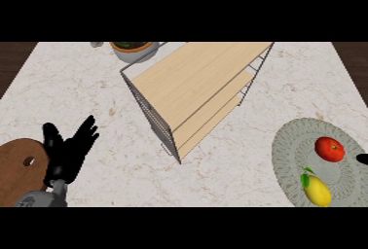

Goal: Pick the tomato from the placemat and place it in the tiered shelf

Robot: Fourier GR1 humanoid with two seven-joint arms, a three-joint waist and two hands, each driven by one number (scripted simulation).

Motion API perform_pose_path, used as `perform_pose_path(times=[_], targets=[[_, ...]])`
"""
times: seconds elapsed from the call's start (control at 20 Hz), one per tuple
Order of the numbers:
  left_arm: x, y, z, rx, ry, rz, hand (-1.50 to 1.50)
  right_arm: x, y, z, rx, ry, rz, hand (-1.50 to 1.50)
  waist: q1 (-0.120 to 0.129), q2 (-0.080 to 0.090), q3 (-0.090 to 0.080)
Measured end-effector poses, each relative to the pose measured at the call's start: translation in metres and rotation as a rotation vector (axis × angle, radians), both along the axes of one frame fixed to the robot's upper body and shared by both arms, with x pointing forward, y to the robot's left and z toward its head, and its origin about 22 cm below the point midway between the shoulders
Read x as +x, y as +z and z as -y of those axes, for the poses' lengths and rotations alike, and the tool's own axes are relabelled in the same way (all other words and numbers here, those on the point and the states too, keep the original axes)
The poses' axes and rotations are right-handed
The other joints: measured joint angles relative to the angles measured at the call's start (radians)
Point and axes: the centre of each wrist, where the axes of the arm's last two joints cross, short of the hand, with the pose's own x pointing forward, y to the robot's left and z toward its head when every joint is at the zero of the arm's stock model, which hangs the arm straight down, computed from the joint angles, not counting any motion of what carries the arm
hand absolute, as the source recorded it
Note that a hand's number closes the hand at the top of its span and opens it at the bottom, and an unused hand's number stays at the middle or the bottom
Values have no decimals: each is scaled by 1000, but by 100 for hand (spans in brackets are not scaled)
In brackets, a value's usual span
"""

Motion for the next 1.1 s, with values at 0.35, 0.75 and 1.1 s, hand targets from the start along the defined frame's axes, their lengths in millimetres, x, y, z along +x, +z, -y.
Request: perform_pose_path(times=[0.35,0.75,1.1], targets=[[-4,4,-2,4,11,-5,0,24,-16,-18,0,31,-126,-150,-8,-2,1],[-4,0,-3,-5,17,-10,0,35,-41,-36,-35,31,-206,-150,-14,-3,1],[-8,-2,-9,-5,11,-8,0,45,-56,-46,-61,15,-237,-150,-15,-4,1]])
